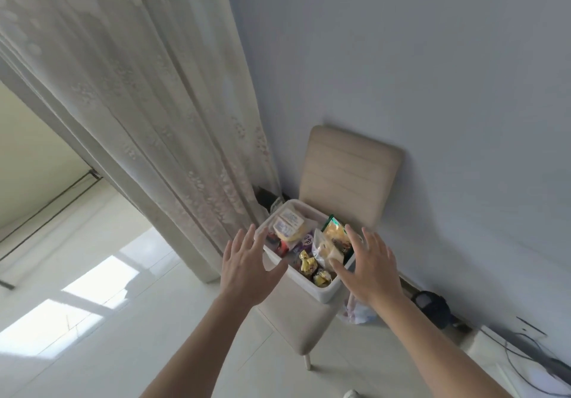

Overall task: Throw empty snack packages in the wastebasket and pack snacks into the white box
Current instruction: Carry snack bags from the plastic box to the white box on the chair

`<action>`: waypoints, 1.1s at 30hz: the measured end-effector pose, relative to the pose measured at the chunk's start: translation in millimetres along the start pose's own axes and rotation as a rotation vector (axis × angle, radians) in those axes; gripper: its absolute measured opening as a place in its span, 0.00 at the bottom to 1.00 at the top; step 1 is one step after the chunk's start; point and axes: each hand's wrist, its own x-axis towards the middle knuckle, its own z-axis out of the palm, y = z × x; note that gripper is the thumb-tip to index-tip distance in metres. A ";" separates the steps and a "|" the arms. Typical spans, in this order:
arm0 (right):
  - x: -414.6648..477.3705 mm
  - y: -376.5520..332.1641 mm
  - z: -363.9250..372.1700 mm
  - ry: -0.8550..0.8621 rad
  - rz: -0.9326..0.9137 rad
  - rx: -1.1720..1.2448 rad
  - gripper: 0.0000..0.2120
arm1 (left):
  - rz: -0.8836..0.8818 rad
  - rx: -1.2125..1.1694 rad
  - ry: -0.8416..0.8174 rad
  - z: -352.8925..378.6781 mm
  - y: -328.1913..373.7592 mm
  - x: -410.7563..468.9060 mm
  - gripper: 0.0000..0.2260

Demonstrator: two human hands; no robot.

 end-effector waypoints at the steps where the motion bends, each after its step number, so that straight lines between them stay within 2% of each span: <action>1: 10.4 3.1 0.6 -0.001 0.003 0.002 0.39 | -0.001 -0.001 -0.004 3.8 1.0 10.0 0.44; 5: 43.4 12.4 8.1 -0.012 0.008 0.003 0.38 | 0.008 -0.007 -0.050 19.7 6.6 44.0 0.41; 13: 71.6 14.3 41.3 -0.044 0.087 0.010 0.38 | 0.137 -0.042 -0.077 48.3 11.1 108.8 0.35; 18: 97.2 8.2 70.1 -0.074 0.176 0.004 0.39 | 0.183 -0.063 -0.156 78.9 -12.0 163.7 0.36; 25: 138.7 -9.4 110.2 -0.047 0.391 0.056 0.39 | 0.325 -0.090 -0.232 112.8 -44.7 236.1 0.38; 29: 159.4 -21.6 132.9 -0.037 0.451 0.059 0.39 | 0.430 -0.063 -0.261 129.1 -57.3 270.1 0.39; 33: 176.6 -21.3 151.3 -0.031 0.496 0.066 0.40 | 0.452 -0.046 -0.305 152.2 -63.6 295.2 0.38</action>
